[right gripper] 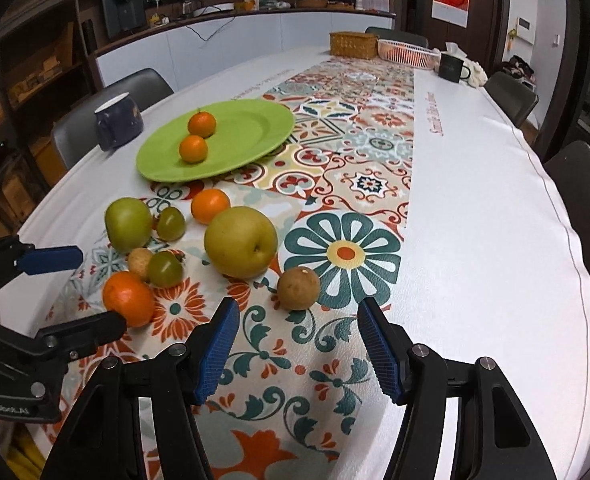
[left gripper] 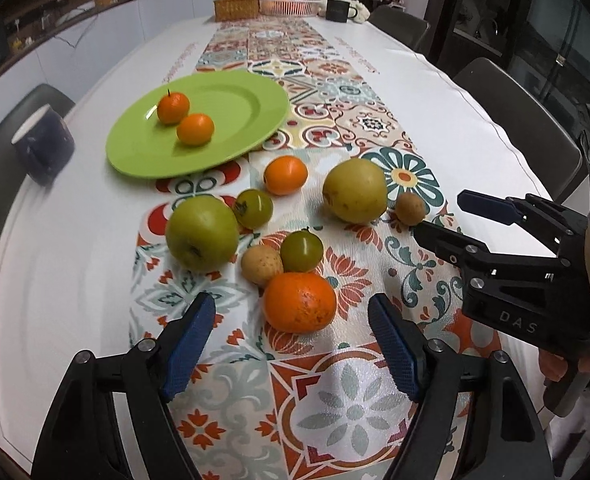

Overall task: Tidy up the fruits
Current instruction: 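Grasp a large orange with the left tool while the right tool grasps a brown kiwi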

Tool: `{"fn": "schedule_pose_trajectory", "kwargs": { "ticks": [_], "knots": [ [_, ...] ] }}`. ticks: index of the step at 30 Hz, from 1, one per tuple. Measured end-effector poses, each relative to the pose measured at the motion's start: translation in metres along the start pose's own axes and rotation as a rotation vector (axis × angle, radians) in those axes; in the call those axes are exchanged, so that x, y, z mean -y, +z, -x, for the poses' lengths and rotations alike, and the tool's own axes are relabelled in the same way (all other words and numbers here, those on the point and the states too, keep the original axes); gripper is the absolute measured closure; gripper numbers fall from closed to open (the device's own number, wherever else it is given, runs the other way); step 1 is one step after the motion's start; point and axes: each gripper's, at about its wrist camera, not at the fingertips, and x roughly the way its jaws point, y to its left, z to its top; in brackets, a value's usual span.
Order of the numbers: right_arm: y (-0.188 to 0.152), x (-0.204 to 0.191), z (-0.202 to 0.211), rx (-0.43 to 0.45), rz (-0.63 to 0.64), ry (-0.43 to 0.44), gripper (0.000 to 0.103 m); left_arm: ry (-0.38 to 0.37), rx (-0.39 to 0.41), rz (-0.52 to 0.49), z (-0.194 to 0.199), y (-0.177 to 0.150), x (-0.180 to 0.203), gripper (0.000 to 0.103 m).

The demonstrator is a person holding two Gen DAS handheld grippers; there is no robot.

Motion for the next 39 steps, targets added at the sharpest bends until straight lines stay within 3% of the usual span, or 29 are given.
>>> {"fn": "schedule_pose_trajectory", "kwargs": {
  "ticks": [10, 17, 21, 39],
  "knots": [
    [0.005, 0.002, -0.026, -0.046, -0.009, -0.002, 0.053, -0.017, -0.037, 0.024, -0.016, 0.002, -0.004, 0.042],
    [0.007, 0.001, -0.032, -0.06, -0.013, 0.0, 0.065, -0.049, -0.041, 0.029, -0.019, 0.002, -0.005, 0.06],
    [0.007, -0.001, -0.034, -0.066, -0.01, 0.0, 0.074, -0.044, -0.033, 0.013, -0.018, 0.001, -0.003, 0.06],
    [-0.001, -0.025, 0.012, -0.011, -0.017, 0.019, 0.074, -0.068, 0.047, -0.007, 0.008, -0.003, -0.004, 0.061]
  ]
}}
